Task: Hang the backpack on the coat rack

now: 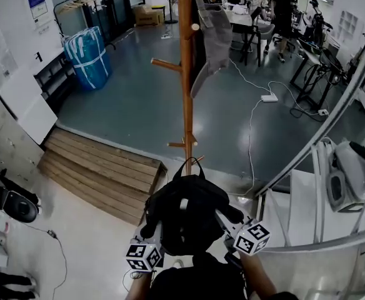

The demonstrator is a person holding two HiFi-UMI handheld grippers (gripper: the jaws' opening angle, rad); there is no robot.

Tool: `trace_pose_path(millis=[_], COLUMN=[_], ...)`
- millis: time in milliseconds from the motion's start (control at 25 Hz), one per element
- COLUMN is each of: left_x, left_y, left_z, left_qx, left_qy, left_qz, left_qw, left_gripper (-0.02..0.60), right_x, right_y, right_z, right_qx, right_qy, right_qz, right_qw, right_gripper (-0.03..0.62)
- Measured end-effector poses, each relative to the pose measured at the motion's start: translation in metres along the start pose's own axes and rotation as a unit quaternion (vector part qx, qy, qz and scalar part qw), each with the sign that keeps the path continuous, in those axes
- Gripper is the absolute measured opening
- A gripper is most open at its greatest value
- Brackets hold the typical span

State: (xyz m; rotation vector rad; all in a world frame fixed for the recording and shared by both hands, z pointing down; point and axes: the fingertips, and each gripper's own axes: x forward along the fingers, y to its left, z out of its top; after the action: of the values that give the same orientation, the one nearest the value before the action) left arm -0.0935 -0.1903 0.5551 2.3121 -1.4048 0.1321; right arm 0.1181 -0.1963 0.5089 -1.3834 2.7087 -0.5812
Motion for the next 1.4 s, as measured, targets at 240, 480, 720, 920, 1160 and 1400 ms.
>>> trace_pose_path(millis=[240, 480, 720, 920, 1160, 1400], left_x=[0.033, 0.060, 0.085, 0.105, 0.124, 0.137], left_y=[-0.006, -0.002, 0.007, 0.013, 0.025, 0.029], left_z=[0.004, 0.007, 0.002, -0.008, -0.015, -0.021], left_qx=[-0.008, -0.010, -0.011, -0.018, -0.026, -0.033], left_qy=[-0.001, 0.000, 0.002, 0.006, 0.017, 0.024], left_qz=[0.012, 0.028, 0.040, 0.048, 0.056, 0.064], left_qw=[0.9999, 0.9996, 0.9991, 0.9986, 0.9979, 0.9971], left_gripper=[0.051, 0.051, 0.051, 0.051, 0.051, 0.051], right_x=[0.017, 0.040, 0.061, 0.074, 0.095, 0.105], right_y=[-0.037, -0.063, -0.087, -0.108, -0.124, -0.136], right_z=[0.011, 0.016, 0.011, 0.001, -0.005, -0.011], right_qx=[-0.002, -0.003, 0.001, 0.004, 0.006, 0.012], right_qy=[0.003, 0.008, 0.008, 0.014, 0.025, 0.036], right_qz=[0.013, 0.028, 0.037, 0.041, 0.044, 0.046], right_qw=[1.000, 1.000, 0.999, 0.999, 0.999, 0.998], right_gripper=[0.129, 0.129, 0.130, 0.129, 0.130, 0.130])
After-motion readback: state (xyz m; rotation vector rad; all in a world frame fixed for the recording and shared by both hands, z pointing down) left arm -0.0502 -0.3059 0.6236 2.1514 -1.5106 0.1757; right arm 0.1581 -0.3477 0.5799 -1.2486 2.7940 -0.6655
